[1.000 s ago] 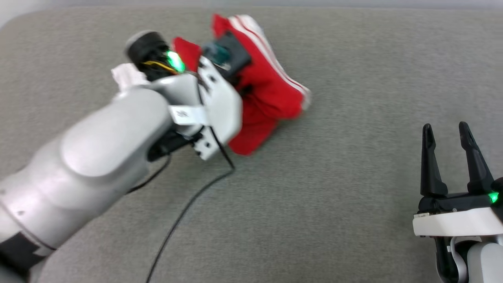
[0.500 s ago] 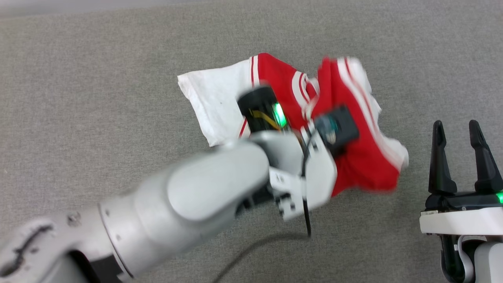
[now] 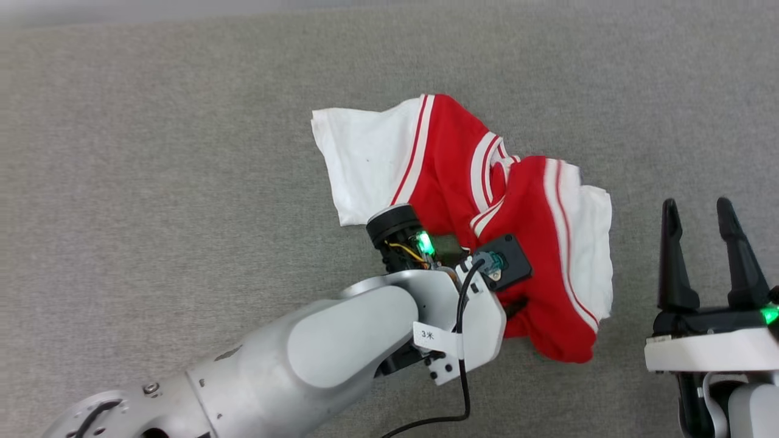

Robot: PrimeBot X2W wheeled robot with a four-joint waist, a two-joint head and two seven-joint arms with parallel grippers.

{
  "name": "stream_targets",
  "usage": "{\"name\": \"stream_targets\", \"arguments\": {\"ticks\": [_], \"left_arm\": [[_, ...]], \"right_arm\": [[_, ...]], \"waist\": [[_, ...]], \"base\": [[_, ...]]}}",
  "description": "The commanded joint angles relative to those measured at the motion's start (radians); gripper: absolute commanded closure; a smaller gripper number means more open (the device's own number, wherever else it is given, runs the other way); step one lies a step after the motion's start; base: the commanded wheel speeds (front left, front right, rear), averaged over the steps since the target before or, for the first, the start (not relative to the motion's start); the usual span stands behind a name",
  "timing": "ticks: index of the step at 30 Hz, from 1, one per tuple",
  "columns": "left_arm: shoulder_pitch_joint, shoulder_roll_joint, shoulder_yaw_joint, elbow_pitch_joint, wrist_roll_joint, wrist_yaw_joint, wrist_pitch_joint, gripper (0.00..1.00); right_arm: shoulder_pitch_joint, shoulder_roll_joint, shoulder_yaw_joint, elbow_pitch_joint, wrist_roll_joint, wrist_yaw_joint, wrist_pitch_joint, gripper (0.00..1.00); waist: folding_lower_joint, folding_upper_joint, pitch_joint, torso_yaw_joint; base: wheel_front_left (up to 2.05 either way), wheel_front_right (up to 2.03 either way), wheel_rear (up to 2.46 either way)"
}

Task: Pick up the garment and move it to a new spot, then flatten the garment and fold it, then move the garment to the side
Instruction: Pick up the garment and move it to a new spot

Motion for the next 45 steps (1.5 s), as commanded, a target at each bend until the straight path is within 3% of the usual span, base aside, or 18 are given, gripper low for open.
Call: {"name": "stream_targets", "arguments": {"ticks": [1, 7, 9, 17, 18, 23, 30, 38, 45], "left_arm": [[-0.010, -0.019, 0.002, 0.018, -0.005, 0.000, -0.054, 0.00], [-0.002, -0.048, 0.022, 0.074, -0.010, 0.003, -0.263, 0.00], [0.014, -0.052, 0.037, 0.085, 0.001, 0.024, -0.322, 0.00], [0.095, -0.008, 0.146, 0.094, 0.021, 0.192, -0.518, 0.00], [0.095, -0.008, 0.146, 0.094, 0.021, 0.192, -0.518, 0.00], [0.184, 0.024, 0.239, 0.079, 0.029, 0.285, -0.547, 0.00], [0.371, 0.084, 0.459, -0.046, 0.124, 0.386, -0.547, 0.00], [0.603, 0.117, 0.723, -0.163, 0.226, 0.405, -0.548, 0.00], [0.780, 0.077, 0.918, -0.228, 0.318, 0.354, -0.547, 0.00]], "right_arm": [[0.019, 0.002, 0.000, 0.004, -0.010, 0.000, -0.002, 0.00], [0.065, 0.002, -0.009, 0.015, -0.018, 0.000, -0.002, 0.00], [0.081, 0.002, -0.011, 0.016, -0.019, 0.000, -0.002, 0.00], [0.129, 0.002, -0.012, 0.024, -0.023, 0.000, -0.002, 0.00], [0.129, 0.002, -0.012, 0.024, -0.023, 0.000, -0.002, 0.00], [0.149, 0.002, -0.007, 0.027, -0.023, 0.000, -0.002, 0.00], [0.165, 0.002, -0.001, 0.032, -0.024, 0.000, -0.002, 0.00], [0.190, 0.002, -0.005, 0.034, -0.022, 0.000, -0.002, 0.00], [0.210, 0.002, 0.000, 0.044, -0.016, 0.000, -0.002, 0.00]], "waist": [[0.0000, 0.0000, -0.036, 0.016], [0.0000, 0.0000, -0.124, 0.055], [0.0000, 0.0000, -0.151, 0.069], [0.0000, 0.0000, -0.221, 0.116], [0.0000, 0.0000, -0.221, 0.116], [0.0000, 0.0000, -0.251, 0.132], [0.0000, 0.0000, -0.281, 0.138], [0.0000, 0.0000, -0.307, 0.137], [0.0000, 0.0000, -0.319, 0.132]], "base": [[0.00, 0.00, 0.00], [0.00, 0.00, 0.00], [0.00, 0.00, 0.00], [0.00, 0.00, 0.00], [0.00, 0.00, 0.00], [0.00, 0.00, 0.00], [0.00, 0.00, 0.00], [0.00, 0.00, 0.00], [0.00, 0.00, 0.00]]}}
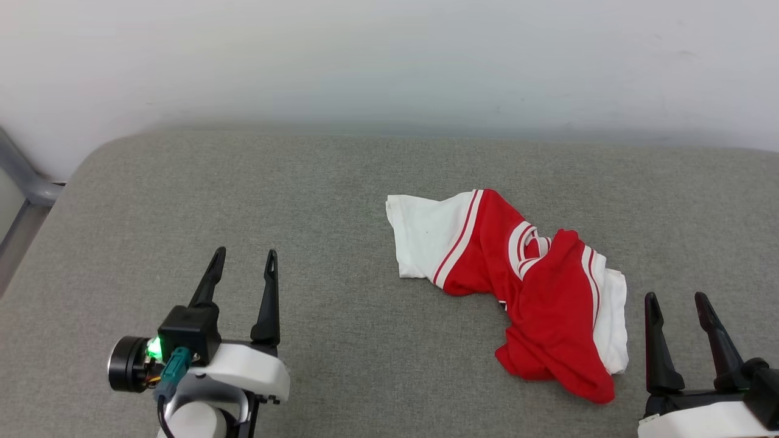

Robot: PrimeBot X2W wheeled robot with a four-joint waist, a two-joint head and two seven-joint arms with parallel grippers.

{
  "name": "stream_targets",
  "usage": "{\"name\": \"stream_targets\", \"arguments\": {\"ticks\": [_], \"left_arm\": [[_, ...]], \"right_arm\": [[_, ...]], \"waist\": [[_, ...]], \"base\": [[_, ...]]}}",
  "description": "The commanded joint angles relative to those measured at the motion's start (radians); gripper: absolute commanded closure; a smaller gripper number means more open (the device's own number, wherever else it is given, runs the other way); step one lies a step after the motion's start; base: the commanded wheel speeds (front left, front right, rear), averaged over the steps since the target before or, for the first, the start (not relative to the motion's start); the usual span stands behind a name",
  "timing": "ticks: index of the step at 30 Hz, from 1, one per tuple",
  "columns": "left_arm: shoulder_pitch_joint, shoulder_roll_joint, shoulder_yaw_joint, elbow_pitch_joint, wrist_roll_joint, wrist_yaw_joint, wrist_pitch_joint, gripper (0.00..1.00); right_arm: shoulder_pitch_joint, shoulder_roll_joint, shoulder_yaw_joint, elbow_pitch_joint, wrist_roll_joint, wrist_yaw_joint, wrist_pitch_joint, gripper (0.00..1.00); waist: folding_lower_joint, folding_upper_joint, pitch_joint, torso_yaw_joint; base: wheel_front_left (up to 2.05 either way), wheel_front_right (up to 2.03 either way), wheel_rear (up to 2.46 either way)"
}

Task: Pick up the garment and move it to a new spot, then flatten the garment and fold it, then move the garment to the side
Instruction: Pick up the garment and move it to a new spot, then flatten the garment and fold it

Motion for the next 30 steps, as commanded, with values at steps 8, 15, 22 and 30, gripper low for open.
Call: {"name": "stream_targets", "arguments": {"ticks": [8, 15, 22, 30], "left_arm": [[0.131, -0.089, 0.136, -0.008, 0.094, -0.085, -0.002, 0.00], [0.175, -0.153, 0.207, 0.015, 0.156, -0.157, -0.002, 0.00], [0.183, -0.194, 0.265, 0.031, 0.199, -0.207, -0.002, 0.00], [0.182, -0.223, 0.302, 0.050, 0.233, -0.243, -0.002, 0.00]], "right_arm": [[0.024, 0.002, 0.012, 0.014, 0.011, 0.000, -0.002, 0.00], [0.044, 0.002, 0.020, 0.022, 0.016, 0.000, -0.002, 0.00], [0.056, 0.002, 0.026, 0.025, 0.025, 0.000, -0.002, 0.00], [0.056, 0.002, 0.028, 0.022, 0.027, 0.000, -0.002, 0.00]], "waist": [[0.0001, -0.0001, -0.010, -0.014], [0.0001, -0.0001, -0.018, -0.016], [0.0001, -0.0001, -0.023, -0.018], [0.0001, -0.0001, -0.022, -0.016]], "base": [[0.00, 0.00, 0.00], [0.00, 0.00, 0.00], [0.00, 0.00, 0.00], [0.00, 0.00, 0.00]]}}
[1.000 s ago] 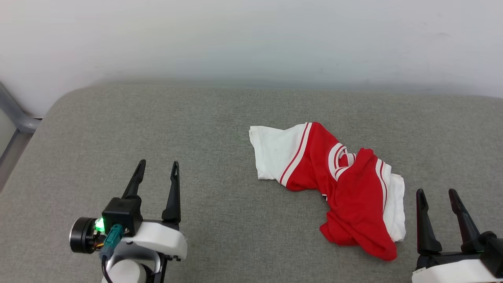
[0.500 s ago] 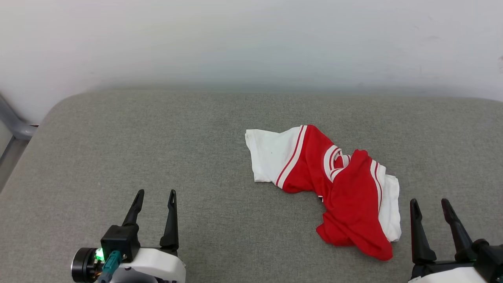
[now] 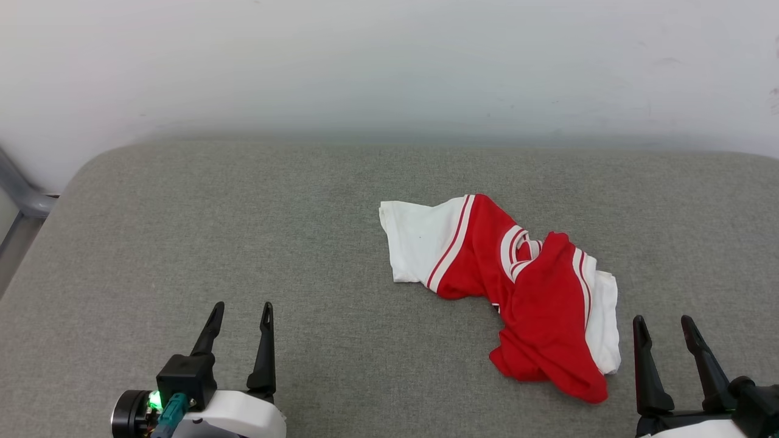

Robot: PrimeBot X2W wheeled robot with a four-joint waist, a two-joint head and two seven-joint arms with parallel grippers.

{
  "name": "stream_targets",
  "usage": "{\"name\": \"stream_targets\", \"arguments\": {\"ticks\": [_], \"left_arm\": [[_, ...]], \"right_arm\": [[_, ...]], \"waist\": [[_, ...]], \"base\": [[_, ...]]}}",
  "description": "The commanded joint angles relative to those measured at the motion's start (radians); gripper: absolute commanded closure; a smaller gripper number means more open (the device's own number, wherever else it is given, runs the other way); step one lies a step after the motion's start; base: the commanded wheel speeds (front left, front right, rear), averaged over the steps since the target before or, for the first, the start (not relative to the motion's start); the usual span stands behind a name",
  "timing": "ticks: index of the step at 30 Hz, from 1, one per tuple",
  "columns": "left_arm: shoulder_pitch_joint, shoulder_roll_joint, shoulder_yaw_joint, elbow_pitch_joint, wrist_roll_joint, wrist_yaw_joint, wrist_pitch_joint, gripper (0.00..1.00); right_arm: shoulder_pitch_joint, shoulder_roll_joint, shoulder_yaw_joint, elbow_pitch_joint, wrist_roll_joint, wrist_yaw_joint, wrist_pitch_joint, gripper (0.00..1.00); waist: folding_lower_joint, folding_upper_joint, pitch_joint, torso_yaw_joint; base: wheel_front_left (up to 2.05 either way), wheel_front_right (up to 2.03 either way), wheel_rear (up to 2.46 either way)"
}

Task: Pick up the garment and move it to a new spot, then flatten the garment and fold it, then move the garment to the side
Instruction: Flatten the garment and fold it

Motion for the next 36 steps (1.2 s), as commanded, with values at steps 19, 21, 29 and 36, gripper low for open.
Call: {"name": "stream_targets", "arguments": {"ticks": [19, 21, 29, 36], "left_arm": [[-0.043, -0.023, 0.057, 0.019, 0.047, -0.049, -0.002, 0.00], [-0.074, -0.014, 0.058, 0.020, 0.051, -0.062, -0.002, 0.00], [-0.317, 0.044, 0.002, 0.048, 0.062, -0.106, -0.002, 0.00], [-0.540, 0.091, -0.100, 0.160, 0.041, -0.115, 0.004, 0.00]], "right_arm": [[-0.017, 0.002, 0.006, -0.005, 0.000, -0.001, -0.002, 0.00], [-0.026, 0.002, 0.006, -0.007, 0.000, -0.001, -0.002, 0.00], [-0.063, 0.002, 0.005, -0.019, -0.008, -0.001, -0.002, 0.00], [-0.099, 0.002, 0.005, -0.029, -0.009, -0.001, -0.002, 0.00]], "waist": [[0.0000, 0.0000, 0.017, -0.013], [0.0000, 0.0000, 0.024, -0.020], [0.0000, 0.0000, 0.076, -0.046], [0.0000, 0.0000, 0.135, -0.069]], "base": [[0.00, 0.00, 0.00], [0.00, 0.00, 0.00], [0.00, 0.00, 0.00], [0.00, 0.00, 0.00]]}}
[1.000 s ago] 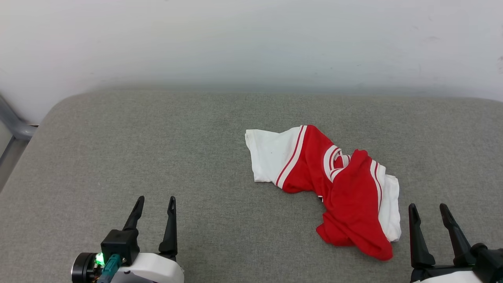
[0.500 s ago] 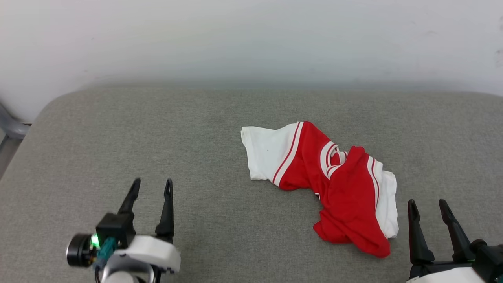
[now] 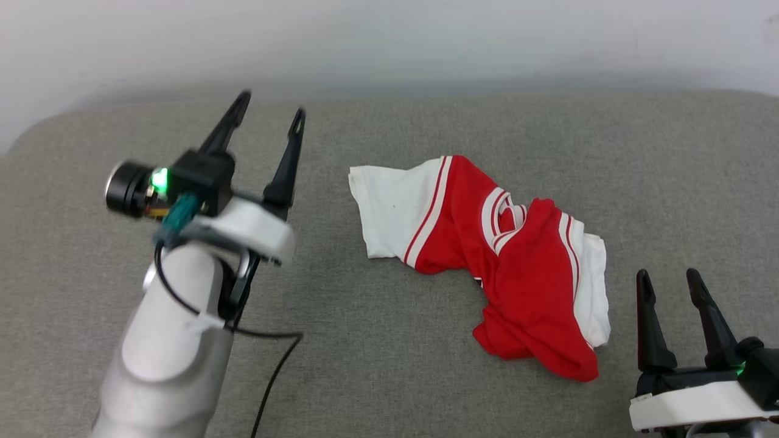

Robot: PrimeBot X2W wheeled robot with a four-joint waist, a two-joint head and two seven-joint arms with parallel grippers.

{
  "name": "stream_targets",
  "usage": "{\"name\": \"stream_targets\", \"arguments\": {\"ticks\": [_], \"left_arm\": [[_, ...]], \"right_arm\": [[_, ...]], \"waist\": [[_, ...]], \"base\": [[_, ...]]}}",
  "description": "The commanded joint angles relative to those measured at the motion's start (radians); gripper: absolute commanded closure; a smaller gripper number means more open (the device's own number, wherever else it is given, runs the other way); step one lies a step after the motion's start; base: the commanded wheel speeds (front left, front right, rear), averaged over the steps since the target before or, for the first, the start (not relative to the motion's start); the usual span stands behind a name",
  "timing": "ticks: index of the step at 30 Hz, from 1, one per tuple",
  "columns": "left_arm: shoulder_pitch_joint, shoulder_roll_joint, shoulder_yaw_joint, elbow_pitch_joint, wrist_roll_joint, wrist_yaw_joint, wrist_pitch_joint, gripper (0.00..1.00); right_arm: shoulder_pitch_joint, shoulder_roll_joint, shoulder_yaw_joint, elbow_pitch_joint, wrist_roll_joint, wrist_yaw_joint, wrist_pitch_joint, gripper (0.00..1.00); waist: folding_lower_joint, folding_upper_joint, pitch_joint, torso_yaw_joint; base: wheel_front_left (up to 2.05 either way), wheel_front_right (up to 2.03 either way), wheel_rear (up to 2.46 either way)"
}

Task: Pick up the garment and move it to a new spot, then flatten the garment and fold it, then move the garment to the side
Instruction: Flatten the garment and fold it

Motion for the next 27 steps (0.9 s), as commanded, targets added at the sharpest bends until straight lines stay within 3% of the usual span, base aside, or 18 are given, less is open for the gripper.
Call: {"name": "stream_targets", "arguments": {"ticks": [1, 6, 10, 19, 27], "left_arm": [[-0.038, 0.008, -0.019, 0.013, -0.013, 0.000, 0.003, 0.00], [-0.231, 0.061, -0.161, 0.101, -0.103, -0.001, 0.064, 0.00], [-0.364, 0.097, -0.290, 0.158, -0.187, -0.001, 0.172, 0.00], [-0.555, 0.168, -0.606, 0.224, -0.445, -0.001, 0.553, 0.00], [-0.637, 0.263, -0.838, 0.180, -0.708, -0.001, 0.866, 0.00]], "right_arm": [[-0.015, 0.002, 0.002, -0.004, -0.004, -0.001, -0.002, 0.00], [-0.048, 0.002, 0.002, -0.011, 0.000, -0.001, -0.002, 0.00], [-0.068, 0.002, 0.002, -0.012, 0.003, -0.001, -0.002, 0.00], [-0.113, 0.002, 0.005, -0.016, 0.013, -0.001, -0.002, 0.00], [-0.141, 0.002, 0.007, -0.016, 0.026, -0.001, -0.002, 0.00]], "waist": [[-0.0001, 0.0000, 0.024, -0.013], [-0.0001, 0.0000, 0.078, -0.032], [-0.0001, 0.0000, 0.115, -0.049], [-0.0001, 0.0000, 0.196, -0.091], [-0.0001, 0.0000, 0.249, -0.113]], "base": [[0.00, 0.00, 0.00], [0.00, 0.00, 0.00], [0.00, 0.00, 0.00], [0.00, 0.00, 0.00], [0.00, 0.00, 0.00]]}}
